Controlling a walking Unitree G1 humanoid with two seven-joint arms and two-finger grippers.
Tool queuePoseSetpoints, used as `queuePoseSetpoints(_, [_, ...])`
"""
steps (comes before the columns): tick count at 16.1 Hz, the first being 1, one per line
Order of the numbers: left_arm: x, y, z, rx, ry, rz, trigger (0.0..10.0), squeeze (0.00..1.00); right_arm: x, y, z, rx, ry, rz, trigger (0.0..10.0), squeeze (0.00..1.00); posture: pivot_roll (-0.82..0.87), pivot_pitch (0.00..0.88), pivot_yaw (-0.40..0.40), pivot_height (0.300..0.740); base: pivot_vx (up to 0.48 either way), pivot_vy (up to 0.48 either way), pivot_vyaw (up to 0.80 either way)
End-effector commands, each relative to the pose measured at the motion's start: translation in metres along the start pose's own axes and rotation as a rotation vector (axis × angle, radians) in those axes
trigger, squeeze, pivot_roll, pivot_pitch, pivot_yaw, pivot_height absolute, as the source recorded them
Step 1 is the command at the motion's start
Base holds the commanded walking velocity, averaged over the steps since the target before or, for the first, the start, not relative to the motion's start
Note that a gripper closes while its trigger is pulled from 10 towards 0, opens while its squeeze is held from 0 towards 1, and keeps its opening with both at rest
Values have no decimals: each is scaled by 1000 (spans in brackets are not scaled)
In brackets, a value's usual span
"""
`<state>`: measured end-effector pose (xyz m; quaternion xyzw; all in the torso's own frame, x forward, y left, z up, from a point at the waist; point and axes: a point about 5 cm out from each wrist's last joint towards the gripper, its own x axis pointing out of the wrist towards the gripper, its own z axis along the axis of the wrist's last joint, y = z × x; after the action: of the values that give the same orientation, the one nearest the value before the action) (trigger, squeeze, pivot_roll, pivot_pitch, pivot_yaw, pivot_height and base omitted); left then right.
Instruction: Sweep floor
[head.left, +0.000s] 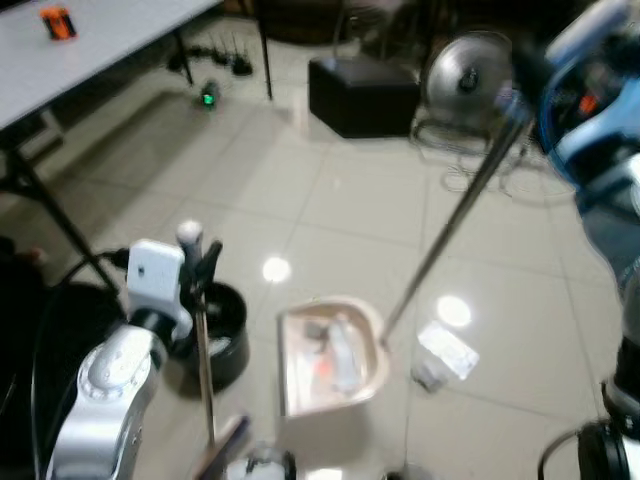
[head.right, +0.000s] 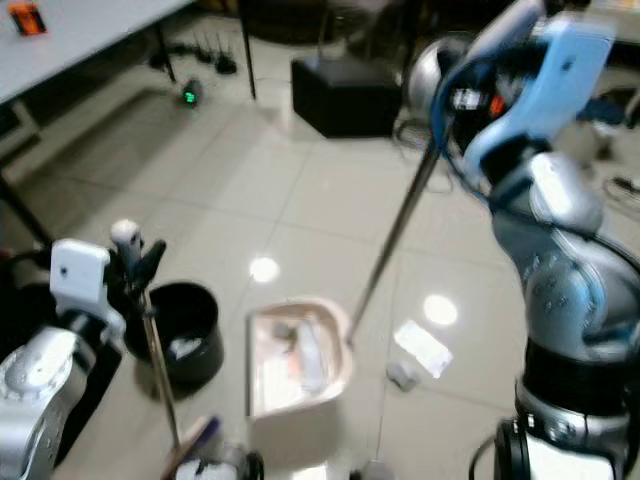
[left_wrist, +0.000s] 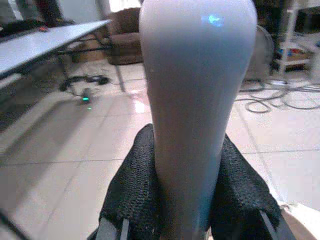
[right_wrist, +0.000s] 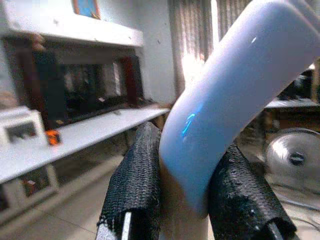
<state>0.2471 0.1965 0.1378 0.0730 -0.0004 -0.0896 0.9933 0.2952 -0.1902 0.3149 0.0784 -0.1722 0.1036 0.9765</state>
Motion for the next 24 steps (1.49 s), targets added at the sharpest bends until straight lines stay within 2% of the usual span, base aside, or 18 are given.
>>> queuePoseSetpoints(1, [-1,0,11,21,-46,16,10000,0,1,-3,10,10,-30,-21,10000,0,31,25,23,740,266,0,800])
queuePoseSetpoints(3, [-2,-2,11,32,-47,19,10000,0,5,-5,13,32,-34,-30,10000,0,34,17,21,740,317,0,800])
queuePoseSetpoints(5, [-1,-3,10,43,-47,25,10000,0,10,-7,16,87,-64,-53,10000,0,34,13,22,740,371,0,0])
queuePoseSetpoints(10, [2,-2,10,53,-50,45,10000,0,15,-11,15,113,-67,-73,10000,0,30,0,15,740,428,0,0])
queuePoseSetpoints(12, [3,-4,10,60,-52,45,10000,0,17,-8,11,97,-49,-60,10000,0,35,4,13,740,439,0,0])
queuePoseSetpoints(15, [4,-7,10,58,-54,47,10000,0,19,0,6,99,-34,-29,10000,0,42,8,9,740,437,0,685])
queuePoseSetpoints(17, [3,-8,8,57,-48,46,10000,0,20,0,6,117,-45,-34,10000,0,45,13,6,740,439,0,681])
queuePoseSetpoints(24, [3,-11,6,56,-43,46,10000,0,22,-2,6,122,-52,-21,10000,0,44,15,6,740,437,0,0])
